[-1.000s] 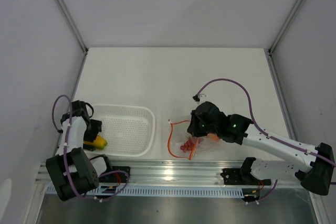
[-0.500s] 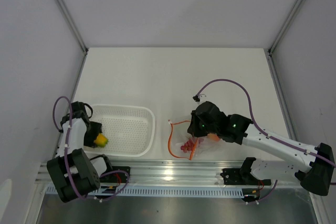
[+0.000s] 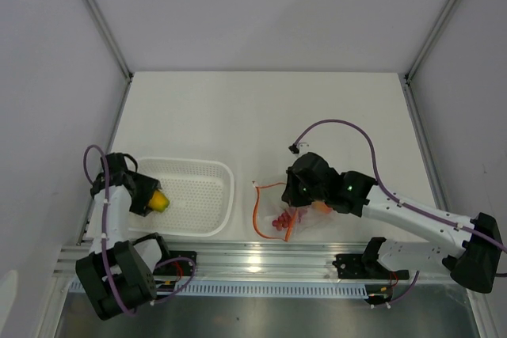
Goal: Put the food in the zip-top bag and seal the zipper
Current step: Pick up the fake fruit from the bin, then place the fake fruit in the zipper food storage bag.
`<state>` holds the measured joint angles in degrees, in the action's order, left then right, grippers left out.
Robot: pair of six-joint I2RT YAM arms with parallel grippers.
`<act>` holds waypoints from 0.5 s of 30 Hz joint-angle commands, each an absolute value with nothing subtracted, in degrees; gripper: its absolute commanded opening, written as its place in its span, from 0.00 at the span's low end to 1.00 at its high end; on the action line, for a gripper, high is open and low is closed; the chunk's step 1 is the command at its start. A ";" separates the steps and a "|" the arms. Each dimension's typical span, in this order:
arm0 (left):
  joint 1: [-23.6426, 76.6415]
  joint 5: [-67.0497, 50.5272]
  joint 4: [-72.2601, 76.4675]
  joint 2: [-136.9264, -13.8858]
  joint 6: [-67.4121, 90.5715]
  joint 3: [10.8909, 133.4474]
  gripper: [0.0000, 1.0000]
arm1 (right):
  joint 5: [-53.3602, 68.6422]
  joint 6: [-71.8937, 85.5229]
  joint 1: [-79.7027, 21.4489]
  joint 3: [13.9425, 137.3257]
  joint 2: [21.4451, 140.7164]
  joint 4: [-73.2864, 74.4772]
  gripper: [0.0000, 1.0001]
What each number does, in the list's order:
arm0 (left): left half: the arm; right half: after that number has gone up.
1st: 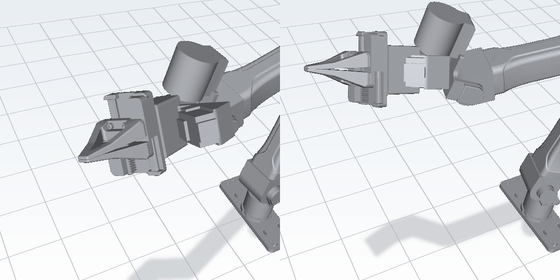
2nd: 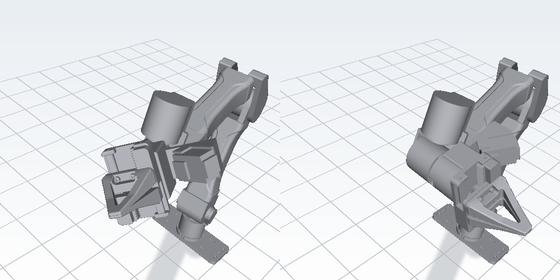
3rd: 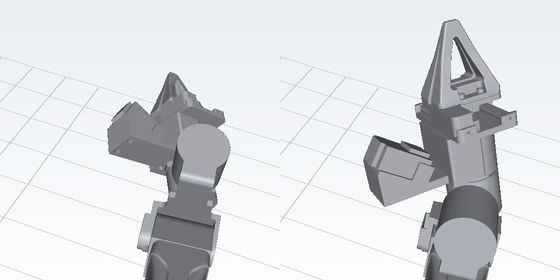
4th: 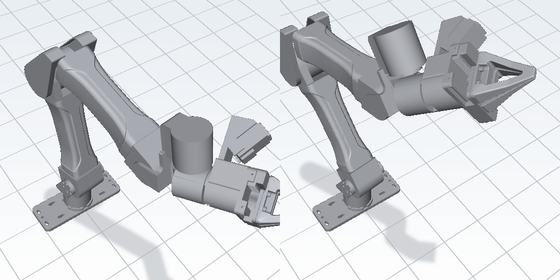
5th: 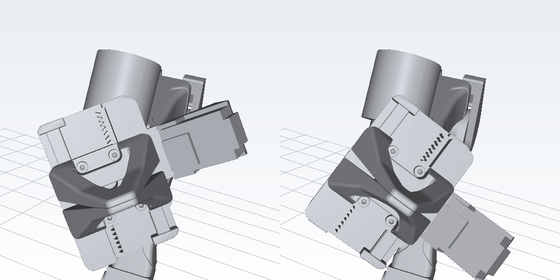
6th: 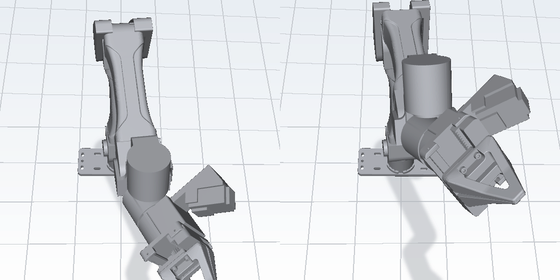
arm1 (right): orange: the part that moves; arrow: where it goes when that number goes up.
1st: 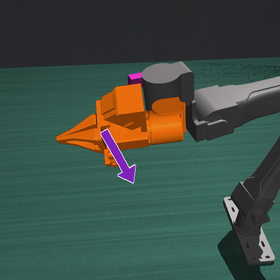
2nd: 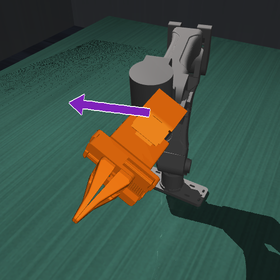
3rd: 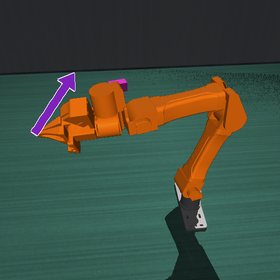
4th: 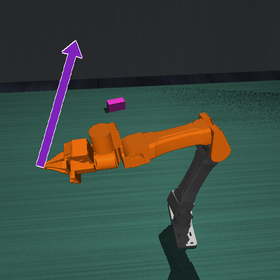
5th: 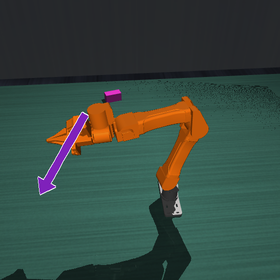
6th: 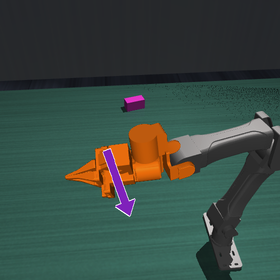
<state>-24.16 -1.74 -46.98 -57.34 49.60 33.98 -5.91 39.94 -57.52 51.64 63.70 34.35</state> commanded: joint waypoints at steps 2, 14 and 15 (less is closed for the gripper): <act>-24.61 -10.45 -42.37 -52.66 44.92 32.26 0.01 | -5.89 39.02 -57.30 52.91 63.90 32.87 0.00; -24.52 -39.70 -28.14 -41.49 39.64 26.82 0.00 | -5.80 39.29 -57.30 52.47 64.07 32.70 0.00; -24.61 -41.12 -25.95 -40.09 39.64 26.55 0.01 | -5.80 39.29 -57.30 52.47 64.16 32.78 0.00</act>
<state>-24.18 -29.69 -33.89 -43.20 41.76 27.88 -5.85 39.88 -57.52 51.64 63.86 34.24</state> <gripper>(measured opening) 0.671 0.002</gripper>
